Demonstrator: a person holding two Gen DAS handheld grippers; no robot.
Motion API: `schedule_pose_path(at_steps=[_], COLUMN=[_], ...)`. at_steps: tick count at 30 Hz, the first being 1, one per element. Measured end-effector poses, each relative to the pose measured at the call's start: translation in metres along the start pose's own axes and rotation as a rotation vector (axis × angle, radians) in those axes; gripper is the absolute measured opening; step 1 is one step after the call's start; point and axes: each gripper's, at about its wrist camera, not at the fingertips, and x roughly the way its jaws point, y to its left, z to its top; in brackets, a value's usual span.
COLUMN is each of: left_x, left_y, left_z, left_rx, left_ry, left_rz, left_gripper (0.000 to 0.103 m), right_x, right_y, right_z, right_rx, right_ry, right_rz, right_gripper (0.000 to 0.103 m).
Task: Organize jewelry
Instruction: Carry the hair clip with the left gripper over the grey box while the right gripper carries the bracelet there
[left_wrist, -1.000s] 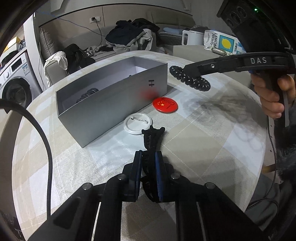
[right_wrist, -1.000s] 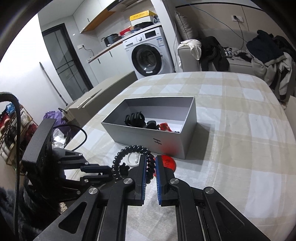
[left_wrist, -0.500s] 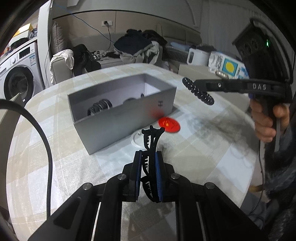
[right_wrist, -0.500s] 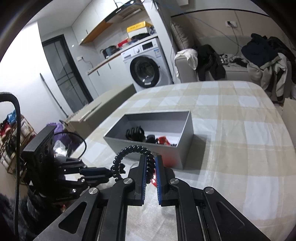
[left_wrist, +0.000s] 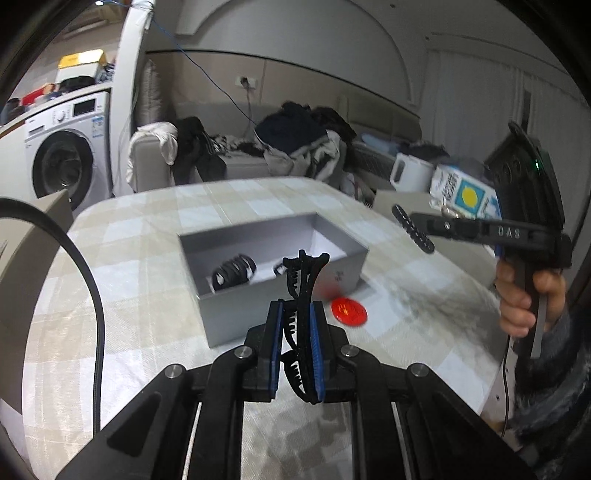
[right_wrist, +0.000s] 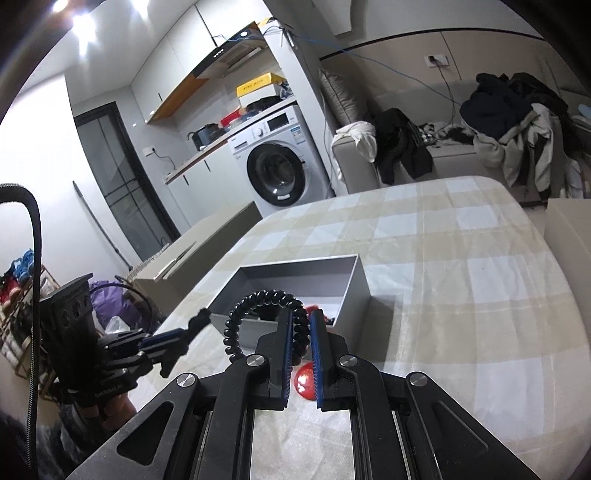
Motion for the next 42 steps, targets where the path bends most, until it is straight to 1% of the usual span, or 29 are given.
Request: schedule_pose_path(at_steps=[3,12,18,21,26,28,30,33,36,40,42], left_x=[-0.001,-0.008,-0.014,-0.013,-0.004,-0.002,0.000,0.005,0.009,0.014,0.016], left_y=[0.003,0.010,0.010,0.014,0.022,0.027,0.031,0.037,0.036,0.031,0.028], left_z=[0.001,0.012,0.024,0.028,0.035,0.037,0.038,0.043,0.047,0.051,0.052], left_rx=[-0.013,-0.058,-0.050,-0.062,-0.089,-0.120,-0.148,-0.178,-0.178,-0.158,-0.150], left_ry=[-0.020,-0.050,-0.088,-0.099,-0.092,-0.088,-0.086,-0.083,-0.076,-0.065,-0.060], left_rz=[0.034,0.073,0.118,0.138,0.167,0.172,0.201,0.222,0.246,0.259,0.260], left_gripper=[0.009,0.009,0.009,0.009,0.009,0.009,0.009,0.009,0.009,0.009,0.009], right_x=[-0.001,0.001,0.006,0.009,0.013,0.017,0.019,0.022,0.027,0.037,0.041], right_y=[-0.001,0.005,0.011,0.010,0.007,0.005,0.003,0.002,0.002,-0.003,-0.007], right_z=[0.002,0.008,0.022,0.031,0.044,0.050,0.055,0.060,0.059,0.053,0.052], right_rx=[0.004,-0.009,-0.013,0.001,0.015,0.022,0.024,0.027,0.016,0.019,0.032], right_ry=[-0.009,-0.014,-0.036,-0.052,-0.068,-0.068,-0.068,-0.080,-0.072,-0.050,-0.036], right_rz=[-0.003,-0.009,-0.005,0.001,0.006,0.010,0.011,0.004,-0.014,-0.038,-0.036], right_gripper=[0.009,0.009,0.009,0.009,0.009,0.009,0.009,0.009,0.009,0.009,0.009])
